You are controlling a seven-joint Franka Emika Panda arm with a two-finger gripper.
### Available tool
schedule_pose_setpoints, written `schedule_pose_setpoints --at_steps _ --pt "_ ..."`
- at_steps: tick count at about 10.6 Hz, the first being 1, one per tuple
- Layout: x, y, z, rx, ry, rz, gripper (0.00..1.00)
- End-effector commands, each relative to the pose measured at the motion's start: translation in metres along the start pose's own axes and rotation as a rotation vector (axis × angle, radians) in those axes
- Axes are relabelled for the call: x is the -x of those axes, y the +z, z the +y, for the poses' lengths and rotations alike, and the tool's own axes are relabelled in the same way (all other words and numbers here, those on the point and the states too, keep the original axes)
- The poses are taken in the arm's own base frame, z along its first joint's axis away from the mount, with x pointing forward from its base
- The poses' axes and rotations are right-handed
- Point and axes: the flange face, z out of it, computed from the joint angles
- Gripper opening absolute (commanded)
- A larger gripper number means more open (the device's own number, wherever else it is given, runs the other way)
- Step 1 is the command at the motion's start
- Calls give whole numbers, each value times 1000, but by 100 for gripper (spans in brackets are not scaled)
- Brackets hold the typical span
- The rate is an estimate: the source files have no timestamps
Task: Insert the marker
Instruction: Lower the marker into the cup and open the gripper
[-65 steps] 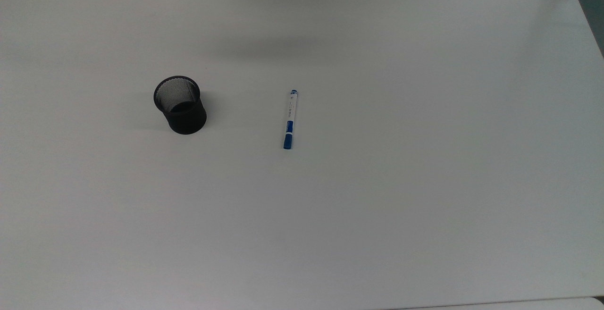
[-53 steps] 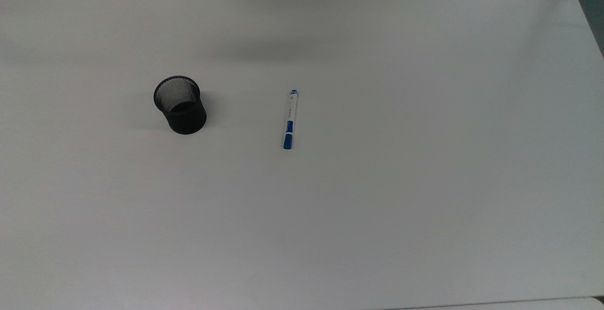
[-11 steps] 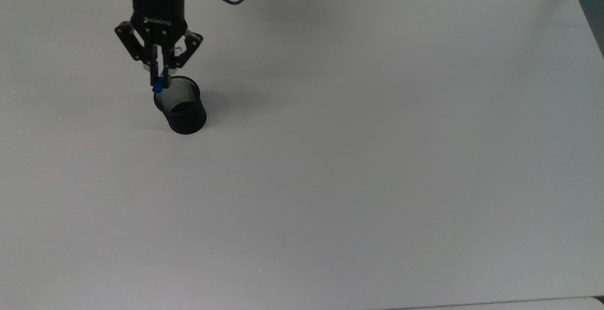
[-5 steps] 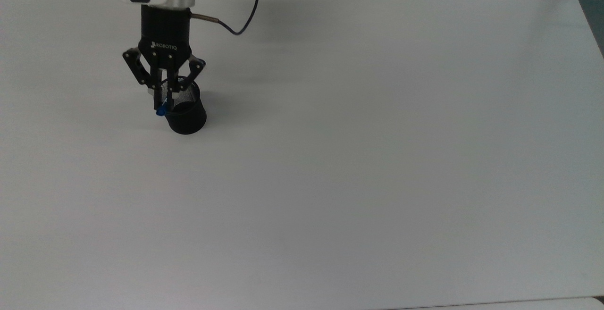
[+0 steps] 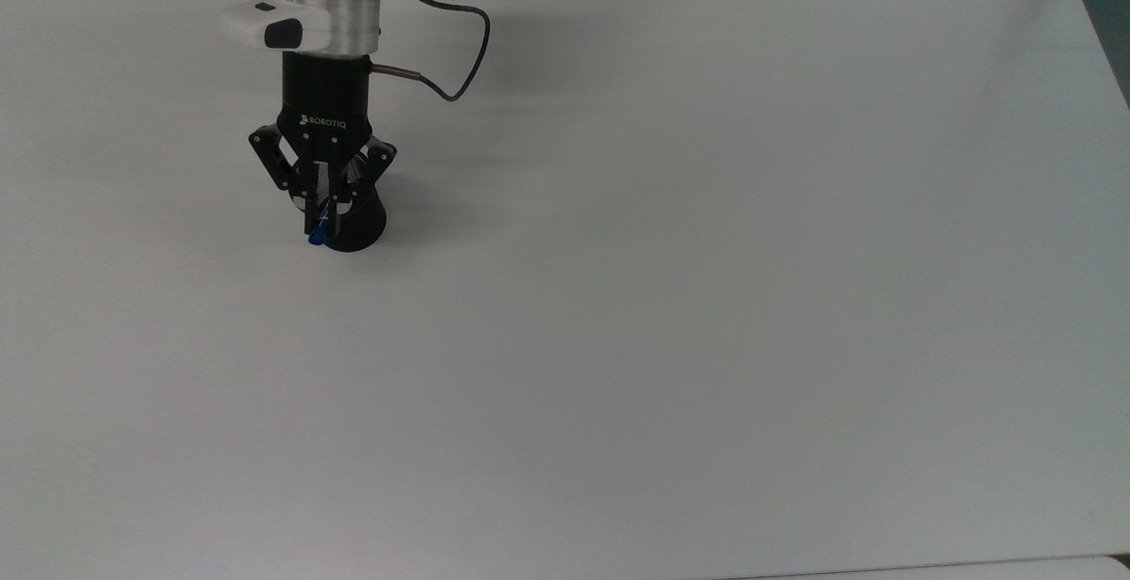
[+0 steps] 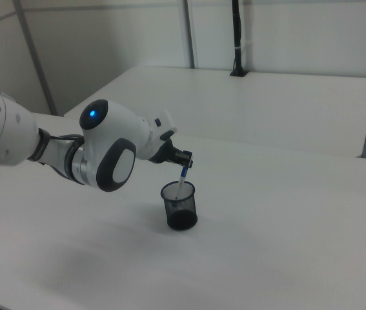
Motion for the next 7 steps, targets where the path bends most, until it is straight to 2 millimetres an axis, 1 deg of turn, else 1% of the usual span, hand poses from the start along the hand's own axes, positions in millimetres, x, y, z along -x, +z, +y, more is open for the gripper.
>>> schedule_pose_setpoints --at_steps 1,3,4,5,7 --pt "10 -9 4 7 -16 27 21" --pt "5 -15 14 19 12 36 71" --pt "2 -21 17 22 26 41 93" --pt "-3 -28 18 24 47 49 100" --pt "-15 -41 21 28 72 46 100"
